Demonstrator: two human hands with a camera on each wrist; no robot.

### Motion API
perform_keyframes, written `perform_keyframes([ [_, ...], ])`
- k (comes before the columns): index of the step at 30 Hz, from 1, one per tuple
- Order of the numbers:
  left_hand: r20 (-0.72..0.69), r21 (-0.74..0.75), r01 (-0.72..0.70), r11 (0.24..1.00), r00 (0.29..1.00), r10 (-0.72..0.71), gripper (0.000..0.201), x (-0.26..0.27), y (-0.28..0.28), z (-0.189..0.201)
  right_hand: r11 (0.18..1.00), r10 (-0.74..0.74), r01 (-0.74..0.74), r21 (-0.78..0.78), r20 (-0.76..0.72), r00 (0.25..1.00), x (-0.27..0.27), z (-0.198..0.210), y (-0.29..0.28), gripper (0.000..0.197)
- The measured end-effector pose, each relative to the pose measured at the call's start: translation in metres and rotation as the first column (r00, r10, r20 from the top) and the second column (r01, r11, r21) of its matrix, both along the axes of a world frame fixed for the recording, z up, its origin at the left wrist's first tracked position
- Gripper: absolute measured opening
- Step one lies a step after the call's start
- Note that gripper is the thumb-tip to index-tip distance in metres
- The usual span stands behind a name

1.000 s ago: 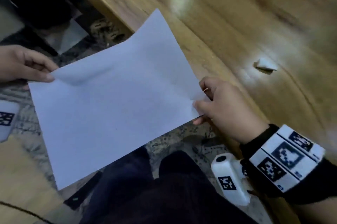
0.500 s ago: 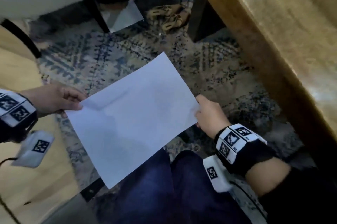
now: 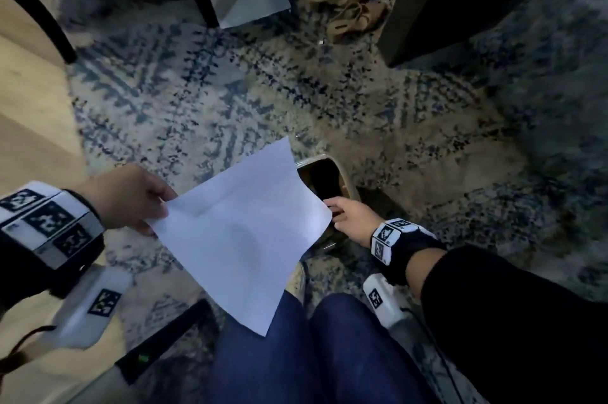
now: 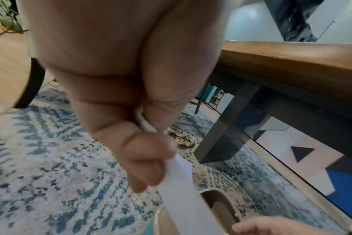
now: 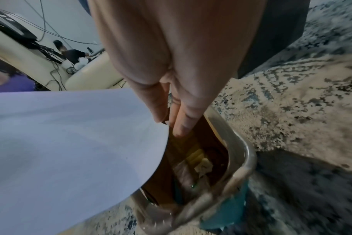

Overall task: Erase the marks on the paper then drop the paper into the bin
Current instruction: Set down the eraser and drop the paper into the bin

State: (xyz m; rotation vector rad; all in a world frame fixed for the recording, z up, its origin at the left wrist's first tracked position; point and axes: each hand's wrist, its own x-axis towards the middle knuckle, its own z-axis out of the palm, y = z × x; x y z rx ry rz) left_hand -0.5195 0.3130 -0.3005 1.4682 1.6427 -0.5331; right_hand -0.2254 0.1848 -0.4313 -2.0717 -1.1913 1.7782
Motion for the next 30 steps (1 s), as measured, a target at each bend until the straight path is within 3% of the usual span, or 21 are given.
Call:
perform_keyframes([
  [3,-0.014,-0.017,0.000,1.000,1.000,0.000,0.028,0.008,-0.009,0.000,0.994,0.107,-0.106,-0.040,0.025,0.994,0.000,-0.015,-0.003,0.057],
  [7,-0.006,-0.007,-0.046,0.999,0.999,0.046,0.031,0.014,-0.019,0.002,0.932,0.364,-0.355,-0.077,0.178,0.914,-0.008,-0.017,-0.002,0.065],
  [9,-0.008,-0.005,-0.076,0.997,0.997,0.076,0.031,0.016,-0.024,0.003,0.872,0.473,-0.488,0.044,0.186,0.861,-0.029,0.002,-0.002,0.069],
  [11,-0.005,-0.001,-0.110,0.994,0.994,0.110,0.030,0.020,-0.028,0.004,0.787,0.574,-0.575,0.221,0.076,0.815,-0.062,0.028,-0.007,0.069],
  [14,0.007,-0.004,-0.173,0.985,0.985,0.173,0.025,0.025,-0.035,0.004,0.728,0.639,-0.535,0.429,-0.140,0.756,-0.112,0.064,-0.024,0.064],
  [17,0.012,-0.019,-0.227,0.974,0.974,0.227,0.025,0.029,-0.040,0.004,0.742,0.632,-0.502,0.445,-0.216,0.744,-0.125,0.059,-0.036,0.060],
  [20,0.009,-0.005,-0.266,0.964,0.964,0.266,0.018,0.031,-0.040,0.005,0.815,0.568,-0.535,0.223,-0.124,0.814,-0.097,0.021,-0.034,0.057],
  [22,0.007,-0.001,-0.281,0.960,0.960,0.281,0.020,0.031,-0.041,0.007,0.891,0.454,-0.455,0.010,-0.087,0.887,-0.068,0.001,-0.028,0.053],
  [24,-0.003,-0.016,-0.268,0.963,0.963,0.268,0.020,0.032,-0.043,0.009,0.911,0.409,-0.410,-0.047,-0.035,0.912,-0.050,-0.002,-0.023,0.054],
  [27,0.002,-0.051,-0.261,0.964,0.965,0.261,0.020,0.036,-0.044,0.011,0.894,0.436,-0.418,0.159,-0.104,0.894,-0.066,0.023,-0.017,0.063],
  [30,0.049,-0.089,-0.275,0.957,0.959,0.280,0.020,0.040,-0.043,0.013,0.797,0.566,-0.485,0.359,-0.163,0.808,-0.095,0.035,-0.026,0.059],
])
